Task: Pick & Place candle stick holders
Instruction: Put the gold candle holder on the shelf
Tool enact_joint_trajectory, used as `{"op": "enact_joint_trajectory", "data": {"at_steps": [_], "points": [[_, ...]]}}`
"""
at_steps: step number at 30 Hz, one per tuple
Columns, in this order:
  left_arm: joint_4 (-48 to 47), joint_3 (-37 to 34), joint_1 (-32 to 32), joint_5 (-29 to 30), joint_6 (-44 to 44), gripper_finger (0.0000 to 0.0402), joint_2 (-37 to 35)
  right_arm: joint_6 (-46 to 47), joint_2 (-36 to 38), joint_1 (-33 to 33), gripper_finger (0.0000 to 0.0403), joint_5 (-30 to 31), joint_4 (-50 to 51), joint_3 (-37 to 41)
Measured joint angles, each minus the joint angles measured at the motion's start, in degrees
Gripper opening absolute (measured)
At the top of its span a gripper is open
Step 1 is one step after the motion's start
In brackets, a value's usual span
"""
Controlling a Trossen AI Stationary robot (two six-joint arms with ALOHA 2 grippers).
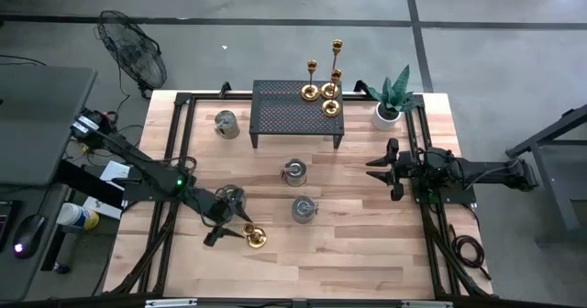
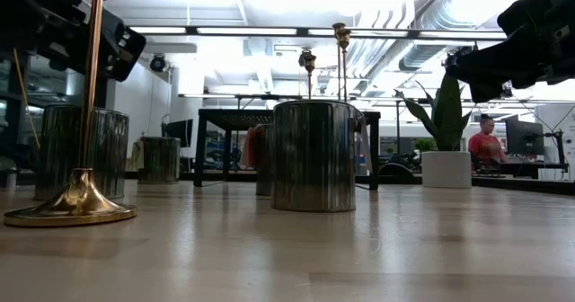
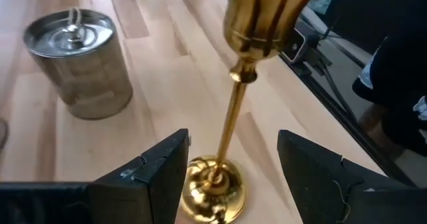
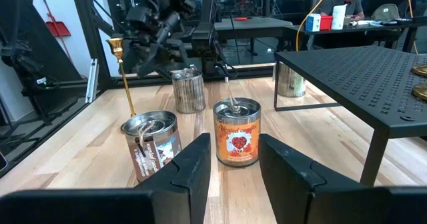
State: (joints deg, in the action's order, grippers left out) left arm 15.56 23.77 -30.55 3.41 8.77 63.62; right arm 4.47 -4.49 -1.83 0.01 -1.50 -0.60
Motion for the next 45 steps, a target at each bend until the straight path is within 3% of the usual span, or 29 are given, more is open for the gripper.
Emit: {"op": "enact_joint_trajectory", "data": {"at_steps": [10, 25, 41, 45], "points": [[8.8, 0.9, -0.9, 1.3, 1.0, 0.0197, 8.0, 0.0, 0.0, 0.0, 0.0117, 0.0, 0.0, 0.0], [8.8, 1.5, -2.6, 6.5, 1.0, 0.0100, 8.4, 0.0, 0.0, 0.0, 0.0117, 0.0, 0.0, 0.0], [8.8, 1.5, -2.5, 6.9, 1.0, 0.0015, 8.4, 0.0, 0.0, 0.0, 0.0117, 0.0, 0.0, 0.0], [8.8, 1.5, -2.5, 7.2, 1.0, 0.0010, 8.4, 0.0, 0.0, 0.0, 0.0117, 0.0, 0.0, 0.0]]}}
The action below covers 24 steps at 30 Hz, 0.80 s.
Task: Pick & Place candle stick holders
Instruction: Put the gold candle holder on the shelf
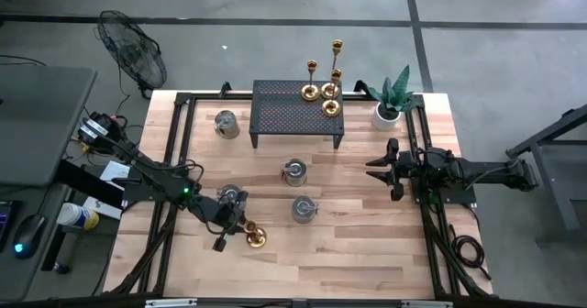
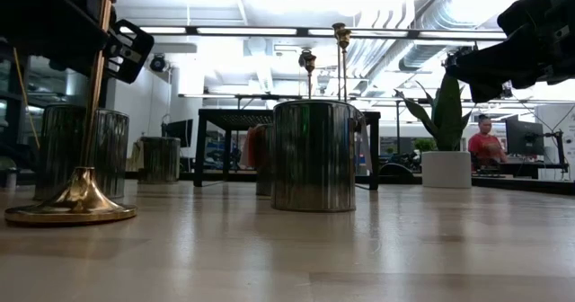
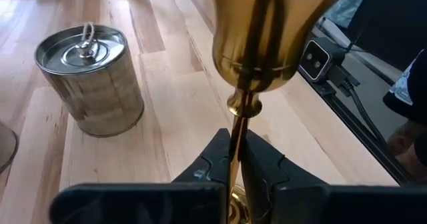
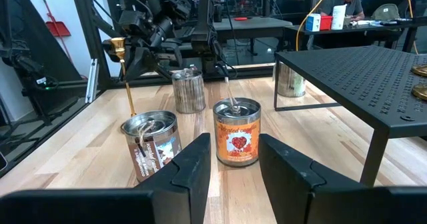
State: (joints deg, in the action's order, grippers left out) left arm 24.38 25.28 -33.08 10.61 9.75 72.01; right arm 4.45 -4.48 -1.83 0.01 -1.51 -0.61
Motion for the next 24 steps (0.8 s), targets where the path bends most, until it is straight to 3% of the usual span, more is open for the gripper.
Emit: {"op": "enact_joint_trajectory", "data": {"at_steps": [7, 15, 24], "points": [[-3.0, 3.7, 0.0, 4.6, 0.6, 0.0009, 0.0, 0.0, 0.0, 0.0, 0.0117, 0.0, 0.0, 0.0], [-12.0, 13.3, 1.2, 15.0, 0.8, 0.0008, 0.0, 0.0, 0.0, 0.0, 0.0117, 0.0, 0.0, 0.0], [-20.4, 23.1, 9.1, 15.4, 1.3, 0.0008, 0.0, 0.0, 0.0, 0.0, 0.0117, 0.0, 0.0, 0.0]]}}
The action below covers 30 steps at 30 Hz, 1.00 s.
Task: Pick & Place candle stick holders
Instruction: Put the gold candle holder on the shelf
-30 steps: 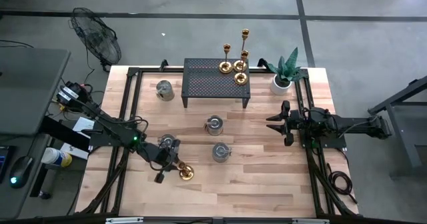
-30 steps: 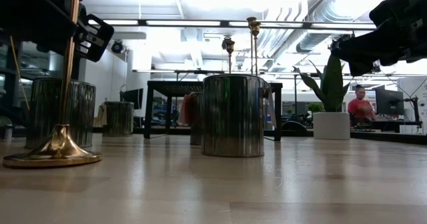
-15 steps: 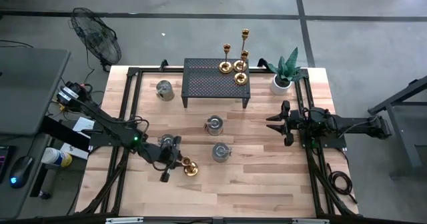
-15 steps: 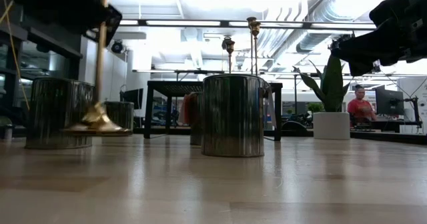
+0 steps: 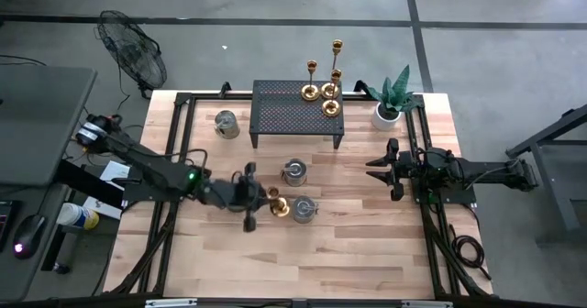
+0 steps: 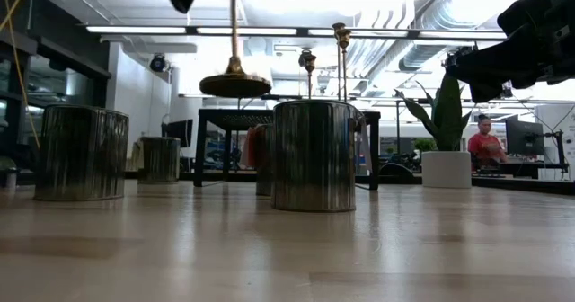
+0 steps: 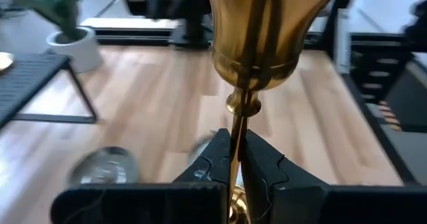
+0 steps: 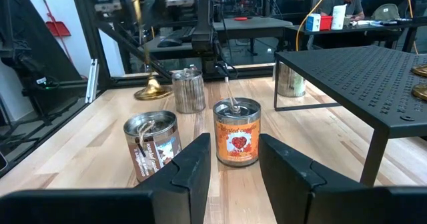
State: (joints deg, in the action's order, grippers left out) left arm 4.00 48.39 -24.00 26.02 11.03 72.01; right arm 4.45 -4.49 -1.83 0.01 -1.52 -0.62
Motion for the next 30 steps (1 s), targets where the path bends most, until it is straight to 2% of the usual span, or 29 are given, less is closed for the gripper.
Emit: {"op": "enact_joint_trajectory", "data": {"at_steps": [6, 14, 21, 30], "points": [[-5.3, 4.9, 7.6, -0.8, -0.9, 0.0008, 0.0, 0.0, 0.0, 0.0, 0.0117, 0.0, 0.0, 0.0], [-7.7, 9.0, 19.5, -7.7, -2.7, 0.0008, 0.0, 0.0, 0.0, 0.0, 0.0117, 0.0, 0.0, 0.0], [-8.4, 13.9, 27.7, -11.5, -8.9, 0.0008, 0.6, 0.0, 0.0, 0.0, 0.0117, 0.0, 0.0, 0.0], [-9.6, 18.5, 37.8, -23.7, -15.2, 0.0008, 4.2, 0.0, 0.0, 0.0, 0.0117, 0.0, 0.0, 0.0]]}}
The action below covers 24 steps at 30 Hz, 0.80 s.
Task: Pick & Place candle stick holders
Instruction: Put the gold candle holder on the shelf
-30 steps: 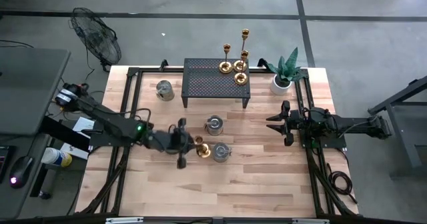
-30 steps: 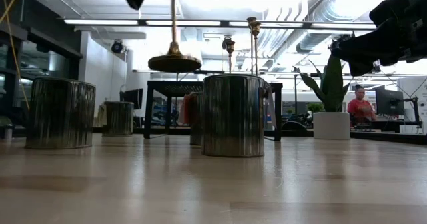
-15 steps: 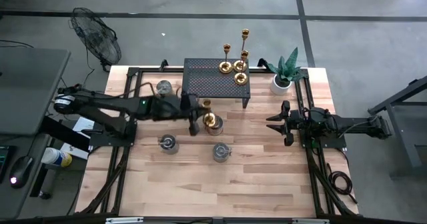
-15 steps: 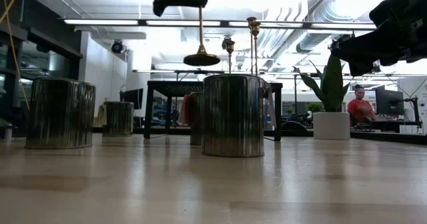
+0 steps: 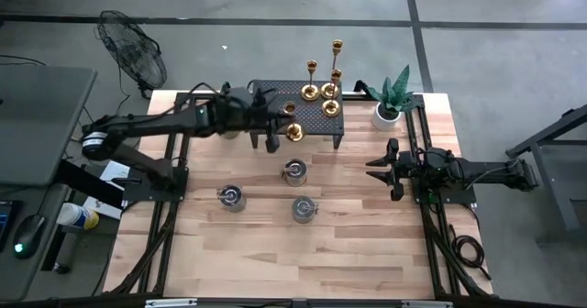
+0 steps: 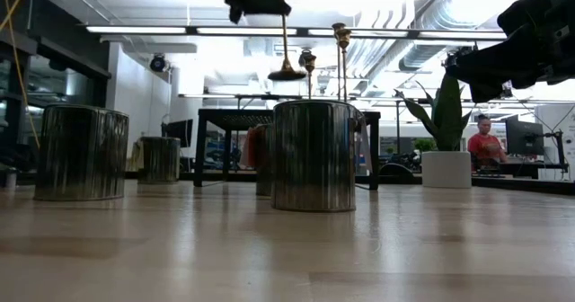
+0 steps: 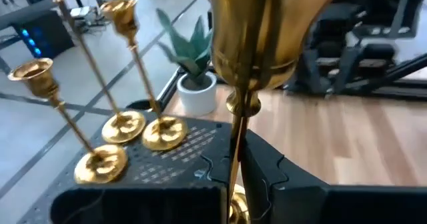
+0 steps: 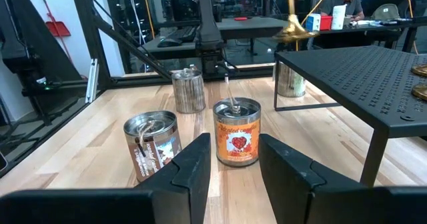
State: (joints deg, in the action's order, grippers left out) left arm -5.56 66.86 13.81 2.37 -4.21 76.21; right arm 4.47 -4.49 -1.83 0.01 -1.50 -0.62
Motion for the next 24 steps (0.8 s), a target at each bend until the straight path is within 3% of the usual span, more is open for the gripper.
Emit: {"op": "enact_joint_trajectory", "data": {"at_steps": [5, 9, 24], "points": [[-0.2, 1.9, 4.9, -5.8, -0.5, 0.0008, 2.9, 0.0, 0.0, 0.0, 0.0117, 0.0, 0.0, 0.0], [0.7, 3.8, 7.6, -6.3, -0.5, 0.0008, 6.5, 0.0, 0.0, 0.0, 0.0117, 0.0, 0.0, 0.0], [1.9, 15.7, 10.6, -0.1, 3.0, 0.0008, 18.6, 0.0, 0.0, 0.0, 0.0117, 0.0, 0.0, 0.0]]}}
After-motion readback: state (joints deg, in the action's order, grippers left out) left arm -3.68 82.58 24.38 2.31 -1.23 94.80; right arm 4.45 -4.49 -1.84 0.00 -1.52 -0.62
